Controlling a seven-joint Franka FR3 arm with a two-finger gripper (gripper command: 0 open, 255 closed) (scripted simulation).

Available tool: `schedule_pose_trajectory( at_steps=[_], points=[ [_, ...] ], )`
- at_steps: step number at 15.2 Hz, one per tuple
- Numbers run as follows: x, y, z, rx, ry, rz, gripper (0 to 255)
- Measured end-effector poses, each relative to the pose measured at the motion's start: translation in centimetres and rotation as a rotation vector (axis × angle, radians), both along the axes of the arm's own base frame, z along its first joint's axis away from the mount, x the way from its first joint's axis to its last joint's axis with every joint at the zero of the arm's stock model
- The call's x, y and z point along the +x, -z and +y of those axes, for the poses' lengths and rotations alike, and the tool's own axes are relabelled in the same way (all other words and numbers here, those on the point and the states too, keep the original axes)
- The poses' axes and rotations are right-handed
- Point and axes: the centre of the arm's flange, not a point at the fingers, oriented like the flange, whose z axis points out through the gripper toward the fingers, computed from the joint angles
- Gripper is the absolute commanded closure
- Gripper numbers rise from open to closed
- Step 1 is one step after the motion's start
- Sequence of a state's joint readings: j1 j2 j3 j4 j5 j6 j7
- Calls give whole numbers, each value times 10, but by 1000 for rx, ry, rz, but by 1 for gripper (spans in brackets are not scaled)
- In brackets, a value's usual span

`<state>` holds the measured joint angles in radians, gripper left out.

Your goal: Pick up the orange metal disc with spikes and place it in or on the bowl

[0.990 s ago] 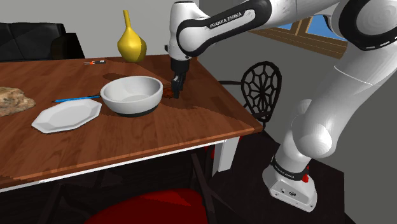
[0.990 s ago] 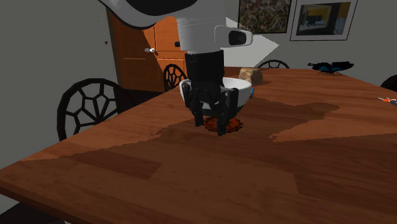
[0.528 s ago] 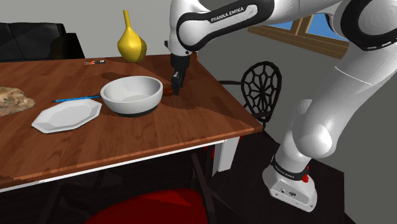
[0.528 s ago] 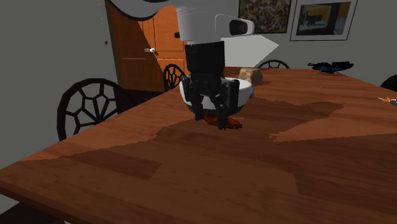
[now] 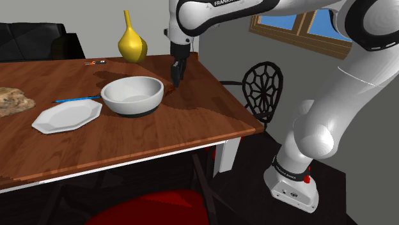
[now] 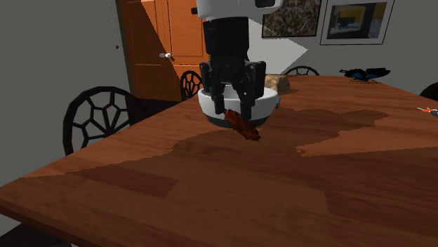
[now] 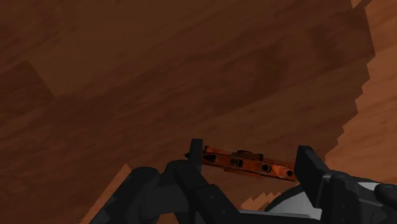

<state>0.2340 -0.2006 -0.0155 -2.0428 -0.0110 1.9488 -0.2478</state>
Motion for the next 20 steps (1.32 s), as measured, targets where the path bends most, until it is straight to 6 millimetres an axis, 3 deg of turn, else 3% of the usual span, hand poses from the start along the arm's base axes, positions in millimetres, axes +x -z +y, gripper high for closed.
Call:
schedule_pose_trajectory(
  at_steps=[9, 10, 12, 16, 20],
  points=[
    [-2, -47, -3, 0, 0, 0, 255],
    [-2, -47, -3, 0, 0, 0, 0],
    [-4, -41, -5, -2, 11, 0, 0],
    [-20, 2, -13, -16, 88, 1, 0],
    [-30, 32, -22, -24, 137, 1, 0]
  ],
)
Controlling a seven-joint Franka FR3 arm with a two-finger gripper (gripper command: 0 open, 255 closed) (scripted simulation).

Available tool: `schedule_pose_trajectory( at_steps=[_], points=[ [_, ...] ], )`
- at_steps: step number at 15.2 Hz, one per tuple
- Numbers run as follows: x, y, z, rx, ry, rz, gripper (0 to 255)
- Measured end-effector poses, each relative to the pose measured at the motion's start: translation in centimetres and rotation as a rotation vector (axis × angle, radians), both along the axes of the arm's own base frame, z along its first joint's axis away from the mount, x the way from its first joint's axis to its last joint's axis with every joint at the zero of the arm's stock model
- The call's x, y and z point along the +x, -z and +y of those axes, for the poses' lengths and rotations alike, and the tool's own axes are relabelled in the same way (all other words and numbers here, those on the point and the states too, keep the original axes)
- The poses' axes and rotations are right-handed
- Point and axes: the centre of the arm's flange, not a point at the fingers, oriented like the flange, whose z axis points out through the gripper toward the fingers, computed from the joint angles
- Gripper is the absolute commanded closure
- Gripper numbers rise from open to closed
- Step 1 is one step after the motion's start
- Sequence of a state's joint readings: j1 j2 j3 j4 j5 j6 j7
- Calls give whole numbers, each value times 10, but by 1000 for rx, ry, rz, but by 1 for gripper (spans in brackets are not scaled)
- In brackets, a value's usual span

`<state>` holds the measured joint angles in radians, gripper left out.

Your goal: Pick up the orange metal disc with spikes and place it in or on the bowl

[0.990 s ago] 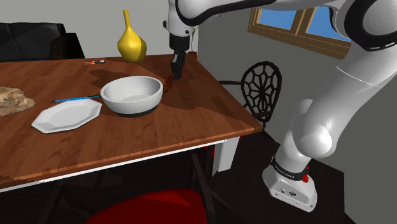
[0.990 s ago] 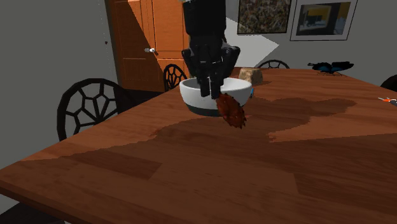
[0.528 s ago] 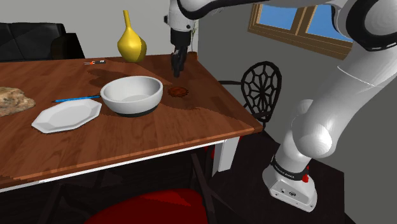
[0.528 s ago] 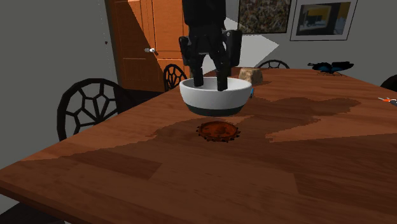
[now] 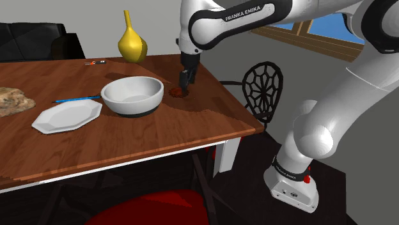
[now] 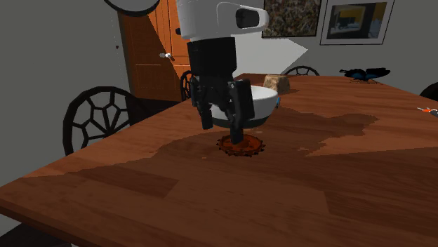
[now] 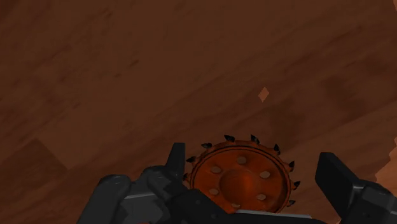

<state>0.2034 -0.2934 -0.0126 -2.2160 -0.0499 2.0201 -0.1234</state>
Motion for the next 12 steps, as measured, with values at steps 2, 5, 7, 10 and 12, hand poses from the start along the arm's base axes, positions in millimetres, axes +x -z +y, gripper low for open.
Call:
schedule_pose_trajectory(
  at_steps=[2, 5, 7, 10, 12],
  points=[
    [0, 10, -1, 0, 3, 0, 0],
    [1, 30, -1, -1, 4, 0, 0],
    [2, 34, -1, -1, 4, 0, 0],
    [3, 35, -1, 0, 4, -1, 0],
    [3, 35, -1, 0, 4, -1, 0]
  ],
)
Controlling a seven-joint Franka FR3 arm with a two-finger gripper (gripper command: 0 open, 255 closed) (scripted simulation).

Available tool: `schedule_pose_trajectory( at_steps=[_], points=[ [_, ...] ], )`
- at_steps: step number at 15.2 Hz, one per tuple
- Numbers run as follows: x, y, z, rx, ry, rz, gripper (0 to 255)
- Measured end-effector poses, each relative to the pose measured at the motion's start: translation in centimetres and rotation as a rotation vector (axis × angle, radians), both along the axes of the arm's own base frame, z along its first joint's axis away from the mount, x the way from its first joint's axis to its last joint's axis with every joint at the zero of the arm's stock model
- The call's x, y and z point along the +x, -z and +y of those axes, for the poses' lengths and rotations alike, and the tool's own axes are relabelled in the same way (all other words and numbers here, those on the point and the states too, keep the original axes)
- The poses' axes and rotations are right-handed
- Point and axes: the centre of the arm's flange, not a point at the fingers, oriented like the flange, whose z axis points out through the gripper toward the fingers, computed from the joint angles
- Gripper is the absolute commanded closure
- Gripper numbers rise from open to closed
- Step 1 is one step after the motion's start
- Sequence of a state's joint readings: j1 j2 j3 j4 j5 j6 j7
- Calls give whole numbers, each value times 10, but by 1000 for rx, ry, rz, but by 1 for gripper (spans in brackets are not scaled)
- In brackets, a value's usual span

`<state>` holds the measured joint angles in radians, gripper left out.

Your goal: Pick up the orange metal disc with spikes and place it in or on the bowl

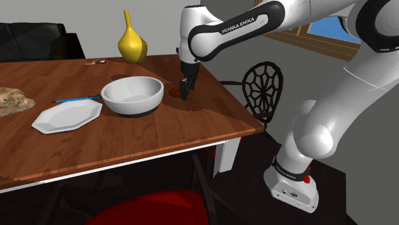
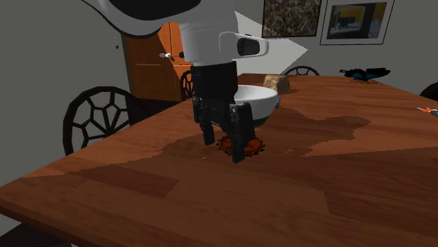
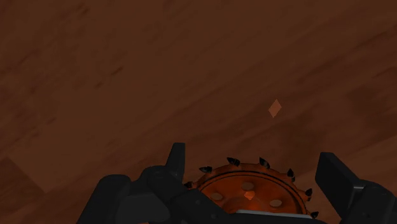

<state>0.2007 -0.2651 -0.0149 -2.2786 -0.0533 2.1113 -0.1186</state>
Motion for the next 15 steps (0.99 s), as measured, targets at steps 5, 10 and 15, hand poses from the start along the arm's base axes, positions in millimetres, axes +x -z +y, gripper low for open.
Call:
schedule_pose_trajectory(
  at_steps=[5, 10, 15],
  points=[
    [0, -1, 1, 1, 0, -3, 255],
    [0, -1, 1, 1, 1, -3, 255],
    [0, -16, 0, 0, 0, 0, 255]
  ],
)
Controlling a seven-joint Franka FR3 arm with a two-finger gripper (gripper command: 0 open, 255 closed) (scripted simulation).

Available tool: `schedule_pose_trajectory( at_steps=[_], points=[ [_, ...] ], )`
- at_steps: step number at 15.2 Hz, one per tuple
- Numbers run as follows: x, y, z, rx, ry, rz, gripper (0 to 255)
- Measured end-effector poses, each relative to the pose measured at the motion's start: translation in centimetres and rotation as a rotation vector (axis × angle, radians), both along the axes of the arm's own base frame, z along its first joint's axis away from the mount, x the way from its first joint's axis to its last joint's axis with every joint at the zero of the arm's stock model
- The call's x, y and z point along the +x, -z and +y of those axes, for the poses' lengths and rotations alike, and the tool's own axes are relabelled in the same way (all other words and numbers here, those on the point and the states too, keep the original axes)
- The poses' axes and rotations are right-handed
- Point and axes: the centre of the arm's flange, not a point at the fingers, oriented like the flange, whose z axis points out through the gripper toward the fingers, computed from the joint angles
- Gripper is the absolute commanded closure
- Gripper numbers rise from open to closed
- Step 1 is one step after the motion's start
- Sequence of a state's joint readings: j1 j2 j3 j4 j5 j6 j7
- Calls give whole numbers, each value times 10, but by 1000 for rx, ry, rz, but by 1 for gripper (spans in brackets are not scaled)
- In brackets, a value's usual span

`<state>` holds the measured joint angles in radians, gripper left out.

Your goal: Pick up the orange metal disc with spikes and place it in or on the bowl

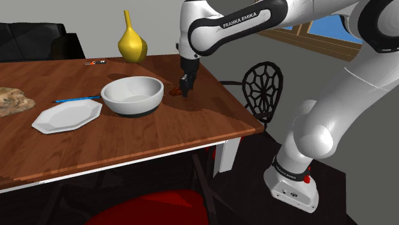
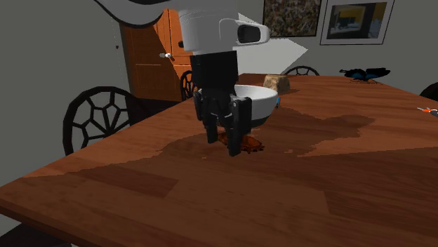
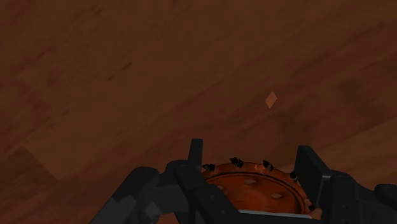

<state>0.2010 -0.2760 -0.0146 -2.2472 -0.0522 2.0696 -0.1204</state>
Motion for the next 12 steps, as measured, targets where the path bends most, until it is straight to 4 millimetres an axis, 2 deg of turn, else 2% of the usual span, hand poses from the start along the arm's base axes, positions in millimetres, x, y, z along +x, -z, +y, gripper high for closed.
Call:
schedule_pose_trajectory(
  at_steps=[12],
  points=[
    [0, -62, -1, 0, 0, 0, 255]
  ],
)
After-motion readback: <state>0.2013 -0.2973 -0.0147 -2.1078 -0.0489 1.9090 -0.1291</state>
